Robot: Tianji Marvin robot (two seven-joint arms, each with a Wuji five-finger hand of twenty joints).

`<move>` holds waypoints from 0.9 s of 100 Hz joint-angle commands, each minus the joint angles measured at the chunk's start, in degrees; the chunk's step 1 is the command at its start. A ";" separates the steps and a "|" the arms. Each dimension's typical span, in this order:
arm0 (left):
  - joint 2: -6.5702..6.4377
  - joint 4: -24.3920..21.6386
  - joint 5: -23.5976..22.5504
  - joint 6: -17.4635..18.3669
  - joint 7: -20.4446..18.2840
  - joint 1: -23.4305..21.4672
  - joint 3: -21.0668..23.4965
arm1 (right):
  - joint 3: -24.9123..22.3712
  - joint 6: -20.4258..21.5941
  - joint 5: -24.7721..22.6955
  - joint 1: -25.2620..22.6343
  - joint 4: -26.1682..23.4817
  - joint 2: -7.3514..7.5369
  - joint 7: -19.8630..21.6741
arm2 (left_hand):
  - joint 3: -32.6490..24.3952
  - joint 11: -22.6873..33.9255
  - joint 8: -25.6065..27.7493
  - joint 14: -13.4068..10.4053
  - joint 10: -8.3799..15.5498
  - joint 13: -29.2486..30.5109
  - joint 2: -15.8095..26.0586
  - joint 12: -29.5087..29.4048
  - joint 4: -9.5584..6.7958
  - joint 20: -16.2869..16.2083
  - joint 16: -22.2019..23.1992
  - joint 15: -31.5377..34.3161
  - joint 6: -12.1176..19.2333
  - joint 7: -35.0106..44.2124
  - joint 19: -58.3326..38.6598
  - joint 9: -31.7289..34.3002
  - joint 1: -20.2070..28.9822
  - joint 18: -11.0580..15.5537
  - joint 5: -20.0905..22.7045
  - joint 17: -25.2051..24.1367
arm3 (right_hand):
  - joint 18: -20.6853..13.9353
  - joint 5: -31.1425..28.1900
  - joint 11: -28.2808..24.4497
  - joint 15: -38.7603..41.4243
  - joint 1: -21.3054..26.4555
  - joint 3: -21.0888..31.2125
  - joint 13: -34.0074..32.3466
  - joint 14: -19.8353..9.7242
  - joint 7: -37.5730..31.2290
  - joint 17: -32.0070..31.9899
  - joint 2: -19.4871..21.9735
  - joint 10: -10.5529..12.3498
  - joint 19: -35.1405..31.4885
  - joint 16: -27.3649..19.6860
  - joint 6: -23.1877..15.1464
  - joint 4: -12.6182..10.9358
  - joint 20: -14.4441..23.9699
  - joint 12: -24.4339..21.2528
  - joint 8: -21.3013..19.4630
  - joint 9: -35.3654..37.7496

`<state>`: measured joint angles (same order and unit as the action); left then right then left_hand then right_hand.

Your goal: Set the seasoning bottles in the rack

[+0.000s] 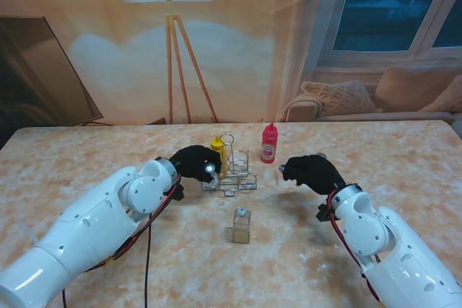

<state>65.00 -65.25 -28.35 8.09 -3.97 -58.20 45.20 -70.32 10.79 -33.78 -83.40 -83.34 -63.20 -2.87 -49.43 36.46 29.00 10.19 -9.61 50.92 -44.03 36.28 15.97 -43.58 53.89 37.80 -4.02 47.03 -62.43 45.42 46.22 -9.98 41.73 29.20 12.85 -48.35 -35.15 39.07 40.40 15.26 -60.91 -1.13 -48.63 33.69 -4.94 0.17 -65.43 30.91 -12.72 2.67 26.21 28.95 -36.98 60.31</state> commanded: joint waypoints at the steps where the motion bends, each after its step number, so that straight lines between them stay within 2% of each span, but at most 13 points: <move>1: 0.29 -0.15 0.03 -0.21 -0.96 -0.42 0.19 | 0.15 0.22 -0.12 -0.52 -0.21 -0.25 0.81 | -4.83 -1.47 0.65 -0.54 -0.13 -2.58 2.49 -2.37 -1.65 1.36 -1.68 -1.91 -2.61 -3.96 1.08 -3.39 -3.52 -0.21 -1.58 -1.89 | 0.22 -0.20 -0.81 0.87 0.22 0.82 -1.23 -0.82 -1.05 0.05 -1.28 0.72 -1.26 1.54 -0.92 1.57 0.16 2.02 0.26 1.53; 4: 0.29 -0.22 0.00 -0.22 -0.90 -0.48 0.28 | 0.17 0.20 -0.09 -0.51 -0.20 -0.25 0.84 | -5.70 -1.97 0.69 -0.35 -0.39 -3.49 3.14 -2.57 -2.76 1.57 -1.89 -2.40 -3.28 -5.45 1.48 -4.27 -4.52 -0.28 -1.83 -2.50 | 0.28 -0.18 -0.82 0.90 0.21 0.86 -1.29 -0.82 -1.07 0.07 -1.37 0.75 -1.26 1.55 -0.96 1.59 0.16 2.02 0.27 1.54; 7: 0.27 -0.29 -0.07 -0.19 -0.86 -0.54 0.39 | 0.19 0.19 -0.07 -0.50 -0.20 -0.25 0.86 | -6.77 -2.38 0.83 -0.11 -0.55 -3.87 3.62 -2.77 -4.75 1.86 -2.27 -2.89 -3.79 -7.25 1.92 -4.55 -5.86 -0.43 -1.69 -2.94 | 0.30 -0.17 -0.84 0.90 0.20 0.89 -1.28 -0.83 -1.09 0.04 -1.46 0.88 -1.24 1.55 -0.93 1.60 0.16 2.02 0.29 1.60; 12: 0.26 -0.37 -0.23 -0.12 -0.66 -0.66 0.57 | 0.21 0.20 -0.09 -0.48 -0.18 -0.24 0.88 | -7.20 -3.10 0.53 0.30 -1.01 -4.95 3.59 -3.07 -5.77 2.25 -2.70 -3.64 -4.41 -9.15 2.67 -5.54 -6.86 -0.66 -2.06 -3.85 | 0.23 -0.14 -0.81 0.89 0.25 1.00 -1.28 -0.87 -1.15 0.09 -1.70 0.75 -1.25 1.55 -1.01 1.63 0.15 2.01 0.33 1.56; 58: 0.09 -1.16 -1.16 0.13 0.05 -1.42 1.68 | 0.24 0.18 -0.13 -0.51 -0.21 -0.24 0.86 | -6.95 -5.82 -0.69 1.60 -2.28 -9.37 3.96 -3.91 -5.60 3.56 -3.81 -5.10 -5.83 -15.46 5.32 -9.32 -9.72 -1.64 -3.36 -7.66 | 0.29 -0.06 -0.91 0.97 -0.21 2.37 -1.45 -0.90 -1.75 0.19 -2.53 0.74 -1.26 1.58 -1.17 1.95 0.12 2.04 0.76 1.77; 90: -0.77 -5.85 -2.31 1.24 -0.87 -3.79 5.34 | 0.18 0.25 -0.07 -0.59 -0.29 -0.25 0.85 | -5.72 -8.70 -0.34 3.20 -2.91 -11.75 5.52 -6.14 -5.71 5.00 -6.31 -7.57 -5.93 -17.10 7.60 -10.59 -10.02 -2.96 -3.22 -9.92 | 0.26 -0.13 -0.93 1.00 -0.52 2.75 -1.43 -0.91 -1.82 0.17 -2.28 0.80 -1.23 1.60 -1.16 2.02 0.10 2.05 0.80 1.69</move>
<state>64.46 -69.83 -30.13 8.71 -4.02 -61.58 49.92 -70.26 10.83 -33.77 -83.41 -83.33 -63.19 -2.79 -54.53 28.93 28.99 12.52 -12.56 40.43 -39.43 31.05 11.60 -39.71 48.87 31.05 -9.31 31.55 -55.79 37.61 37.76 -12.22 39.69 20.42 12.85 -48.35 -35.15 39.08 40.33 17.15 -60.92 -1.13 -49.42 33.82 -6.31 0.21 -65.43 30.91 -12.83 3.25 26.21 28.95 -36.85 60.31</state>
